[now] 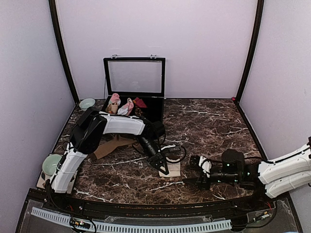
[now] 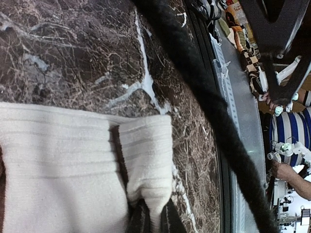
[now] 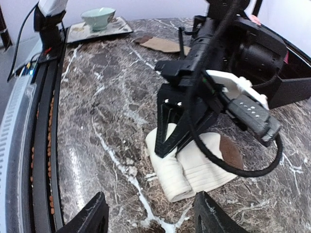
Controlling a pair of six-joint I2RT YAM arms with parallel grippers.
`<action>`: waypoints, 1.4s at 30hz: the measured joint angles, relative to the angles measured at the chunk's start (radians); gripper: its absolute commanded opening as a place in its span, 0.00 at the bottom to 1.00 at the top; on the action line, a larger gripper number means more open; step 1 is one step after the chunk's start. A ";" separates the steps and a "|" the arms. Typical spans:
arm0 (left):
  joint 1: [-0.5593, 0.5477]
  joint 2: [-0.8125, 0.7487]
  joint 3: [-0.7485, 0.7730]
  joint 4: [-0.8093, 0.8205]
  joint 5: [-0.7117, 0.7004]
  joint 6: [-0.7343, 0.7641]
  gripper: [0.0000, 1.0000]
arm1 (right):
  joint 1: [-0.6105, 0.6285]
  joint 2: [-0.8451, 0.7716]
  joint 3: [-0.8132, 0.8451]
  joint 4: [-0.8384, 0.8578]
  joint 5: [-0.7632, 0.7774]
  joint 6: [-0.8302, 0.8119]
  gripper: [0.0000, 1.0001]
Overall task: Roll the socks
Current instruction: Roll the sock at the center of the board.
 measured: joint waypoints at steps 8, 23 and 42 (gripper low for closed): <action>0.008 0.046 0.050 -0.064 0.051 -0.024 0.00 | 0.050 0.256 0.105 -0.018 0.054 -0.206 0.45; 0.009 0.049 0.054 -0.080 0.053 -0.019 0.07 | 0.051 0.525 0.272 -0.021 0.078 -0.399 0.32; 0.026 -0.151 -0.175 0.043 -0.097 0.003 0.53 | -0.018 0.627 0.323 0.046 -0.006 -0.260 0.00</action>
